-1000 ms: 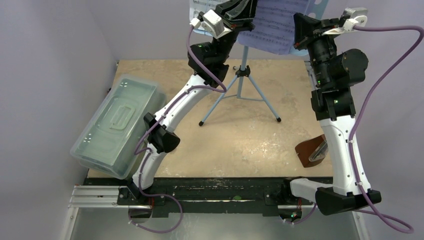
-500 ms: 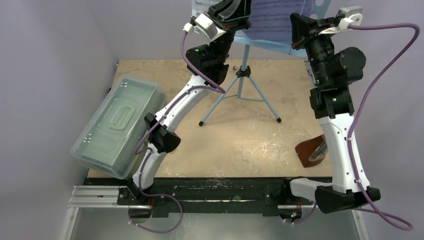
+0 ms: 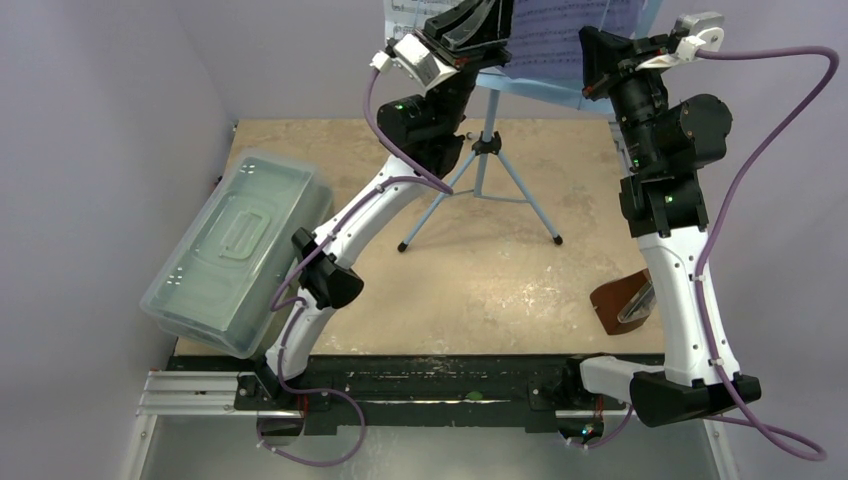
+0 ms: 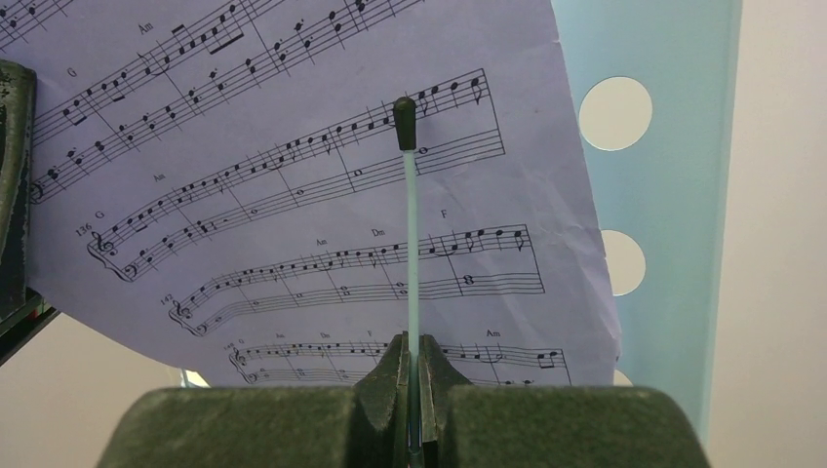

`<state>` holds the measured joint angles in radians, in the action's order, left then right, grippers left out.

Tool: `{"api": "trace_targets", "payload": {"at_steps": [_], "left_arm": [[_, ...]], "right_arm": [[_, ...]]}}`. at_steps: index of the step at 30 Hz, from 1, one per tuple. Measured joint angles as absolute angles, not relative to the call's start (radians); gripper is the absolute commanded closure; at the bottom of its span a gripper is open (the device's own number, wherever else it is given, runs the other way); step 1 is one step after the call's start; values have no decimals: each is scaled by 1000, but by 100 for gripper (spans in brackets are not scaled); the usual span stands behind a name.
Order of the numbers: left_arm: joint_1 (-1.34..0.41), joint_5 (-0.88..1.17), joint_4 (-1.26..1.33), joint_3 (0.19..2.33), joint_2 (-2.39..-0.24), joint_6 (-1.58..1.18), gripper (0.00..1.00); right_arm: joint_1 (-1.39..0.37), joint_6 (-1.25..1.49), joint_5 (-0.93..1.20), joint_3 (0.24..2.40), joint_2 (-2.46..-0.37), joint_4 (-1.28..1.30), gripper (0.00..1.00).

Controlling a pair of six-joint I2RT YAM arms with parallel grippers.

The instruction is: Set up the instrument practice props

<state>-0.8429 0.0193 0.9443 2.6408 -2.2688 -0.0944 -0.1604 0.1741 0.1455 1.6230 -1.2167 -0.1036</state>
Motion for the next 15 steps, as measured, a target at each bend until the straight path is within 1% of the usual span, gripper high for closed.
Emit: {"api": "trace_targets", "payload": {"at_steps": [6,8,11,15], "left_arm": [[-850,29,944,2641,-2268,-94,100],[-851,31,944,2641,-2269,-94,100],[-852,36,944,2640,-2269,-94,100],[-852,37,944,2640,-2270,-94,100]], "right_arm": [[-160,174,146,1623,-1217,-104,100],[-160,174,146,1623,-1217,-104,94],[-160,174,146,1623,-1217,-104,90],[-161,173,150,1617,-1216,-107,80]]}}
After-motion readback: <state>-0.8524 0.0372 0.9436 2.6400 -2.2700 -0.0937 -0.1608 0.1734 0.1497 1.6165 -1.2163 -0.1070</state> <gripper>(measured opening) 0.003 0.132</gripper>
